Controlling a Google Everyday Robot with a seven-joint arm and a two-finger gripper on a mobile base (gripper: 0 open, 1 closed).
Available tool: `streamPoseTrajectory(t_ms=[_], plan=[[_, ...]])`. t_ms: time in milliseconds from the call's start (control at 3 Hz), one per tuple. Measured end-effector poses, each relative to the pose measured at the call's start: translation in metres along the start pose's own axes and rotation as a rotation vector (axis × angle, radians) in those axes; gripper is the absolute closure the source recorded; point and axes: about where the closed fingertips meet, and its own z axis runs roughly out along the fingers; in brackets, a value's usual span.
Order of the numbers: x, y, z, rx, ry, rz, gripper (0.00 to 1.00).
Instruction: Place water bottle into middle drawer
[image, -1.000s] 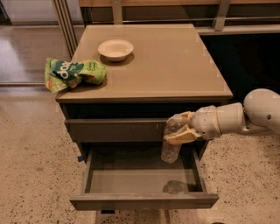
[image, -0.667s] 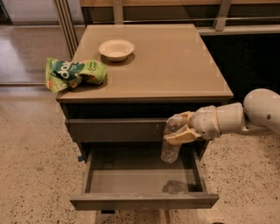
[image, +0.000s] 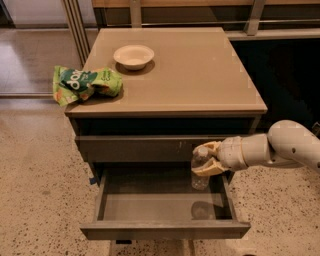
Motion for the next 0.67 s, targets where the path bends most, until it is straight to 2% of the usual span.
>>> streamPoseTrajectory(t_ms=[333, 667], plan=[[0.0620, 0.0095, 0.0341, -0.018, -0.022, 0.020, 1.00], [0.0620, 0.0095, 0.0341, -0.018, -0.022, 0.020, 1.00]])
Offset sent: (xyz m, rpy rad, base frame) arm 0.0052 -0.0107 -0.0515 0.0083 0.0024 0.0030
